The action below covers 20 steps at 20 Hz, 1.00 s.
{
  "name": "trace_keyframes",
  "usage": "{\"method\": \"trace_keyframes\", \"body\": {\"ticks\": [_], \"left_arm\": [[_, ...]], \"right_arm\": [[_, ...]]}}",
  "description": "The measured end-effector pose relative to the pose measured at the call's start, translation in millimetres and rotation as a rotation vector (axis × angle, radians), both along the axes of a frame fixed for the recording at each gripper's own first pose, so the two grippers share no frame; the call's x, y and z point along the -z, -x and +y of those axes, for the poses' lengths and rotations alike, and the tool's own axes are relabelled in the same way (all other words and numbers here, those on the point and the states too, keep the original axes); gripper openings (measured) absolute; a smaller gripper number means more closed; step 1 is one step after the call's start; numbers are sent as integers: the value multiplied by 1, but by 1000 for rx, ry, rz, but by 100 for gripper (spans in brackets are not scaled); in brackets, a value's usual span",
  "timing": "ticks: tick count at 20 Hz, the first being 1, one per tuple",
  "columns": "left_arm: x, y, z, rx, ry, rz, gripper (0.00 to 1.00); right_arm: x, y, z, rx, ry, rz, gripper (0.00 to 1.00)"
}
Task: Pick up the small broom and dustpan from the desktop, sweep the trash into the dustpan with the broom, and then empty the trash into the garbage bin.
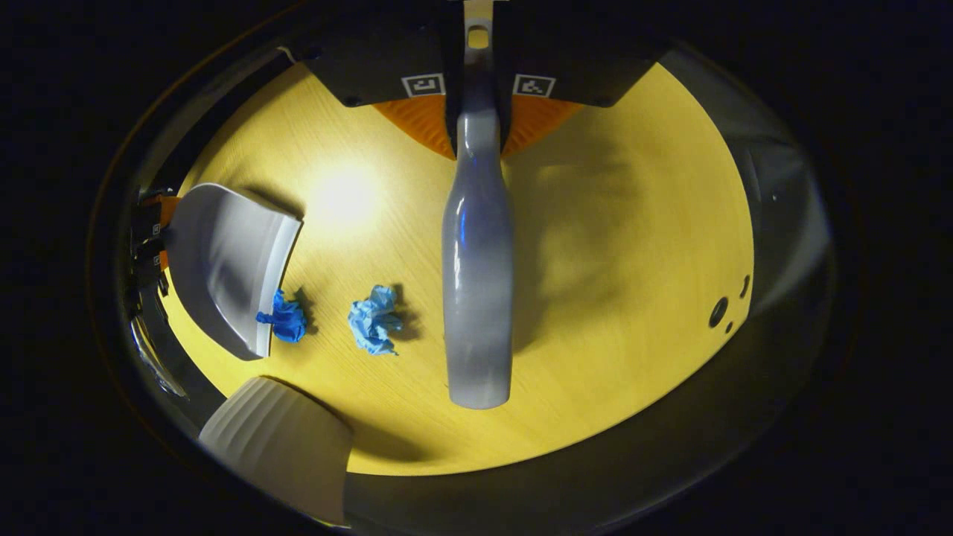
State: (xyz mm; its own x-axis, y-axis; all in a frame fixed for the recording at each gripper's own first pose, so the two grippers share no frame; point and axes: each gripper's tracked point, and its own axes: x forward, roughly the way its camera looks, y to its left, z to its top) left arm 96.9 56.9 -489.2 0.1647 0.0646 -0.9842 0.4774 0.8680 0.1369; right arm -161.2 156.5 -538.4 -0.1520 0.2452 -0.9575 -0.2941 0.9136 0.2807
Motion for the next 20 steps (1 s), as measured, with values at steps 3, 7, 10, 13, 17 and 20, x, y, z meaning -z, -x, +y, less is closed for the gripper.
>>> {"method": "trace_keyframes", "body": {"ticks": [3, 7, 10, 13, 17, 20], "left_arm": [[3, -6, -18, 79, 0, 29, 18], [3, -2, -52, 185, 52, 73, 19], [6, 5, -74, 248, 85, 104, 18], [7, 12, -97, 320, 128, 124, 19], [8, 24, -127, 441, 195, 155, 19], [7, 32, -137, 507, 212, 170, 19]], "right_arm": [[0, 0, 0, -12, 5, -8, 31], [0, 0, 0, -9, 7, -14, 31], [-1, 0, 0, -7, 7, -14, 31], [0, -1, 0, -7, 7, -16, 31], [-1, -1, -1, -11, 4, -16, 31], [-1, -1, -1, -15, -2, -20, 31]]}}
